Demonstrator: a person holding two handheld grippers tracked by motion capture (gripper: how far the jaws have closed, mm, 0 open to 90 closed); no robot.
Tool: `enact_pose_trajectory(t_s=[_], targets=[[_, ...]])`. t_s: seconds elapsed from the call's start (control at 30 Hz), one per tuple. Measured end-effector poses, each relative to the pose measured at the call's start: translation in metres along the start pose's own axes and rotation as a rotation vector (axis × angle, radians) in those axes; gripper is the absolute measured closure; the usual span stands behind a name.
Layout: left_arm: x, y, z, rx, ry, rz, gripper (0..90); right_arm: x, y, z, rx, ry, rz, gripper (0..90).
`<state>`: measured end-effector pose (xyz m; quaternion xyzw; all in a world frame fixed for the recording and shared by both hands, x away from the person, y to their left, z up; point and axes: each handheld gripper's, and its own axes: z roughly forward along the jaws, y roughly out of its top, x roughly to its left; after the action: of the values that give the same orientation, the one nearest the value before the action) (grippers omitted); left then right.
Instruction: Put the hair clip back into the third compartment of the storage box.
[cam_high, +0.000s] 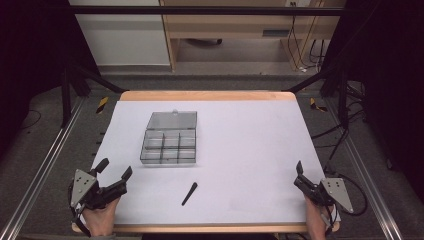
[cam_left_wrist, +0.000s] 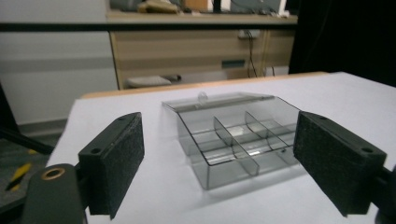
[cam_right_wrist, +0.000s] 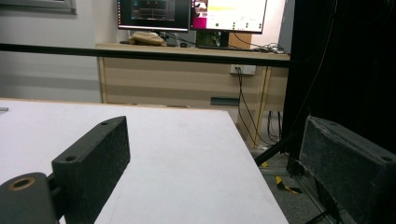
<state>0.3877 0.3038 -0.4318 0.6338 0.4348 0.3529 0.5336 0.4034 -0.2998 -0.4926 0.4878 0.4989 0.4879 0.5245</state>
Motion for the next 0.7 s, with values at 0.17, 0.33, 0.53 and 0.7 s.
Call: enact_pose_trajectory(t_s=[0.17,0.33,0.53,0.7], targets=[[-0.005,0.018,0.002,0.101,-0.056,-0.011,18.3,0.000,0.000,0.000,0.000,0.000,0.000,8.6],[-0.015,0.034,0.014,0.268,-0.110,0.007,22.7,0.000,0.000,0.000,-0.005,0.000,0.000,8.4],[-0.032,0.050,0.033,0.465,-0.161,0.015,27.6,0.000,0.000,0.000,-0.005,0.001,0.001,8.4],[-0.049,0.062,0.049,0.639,-0.169,0.061,32.0,0.000,0.000,0.000,-0.003,0.001,0.001,8.4]])
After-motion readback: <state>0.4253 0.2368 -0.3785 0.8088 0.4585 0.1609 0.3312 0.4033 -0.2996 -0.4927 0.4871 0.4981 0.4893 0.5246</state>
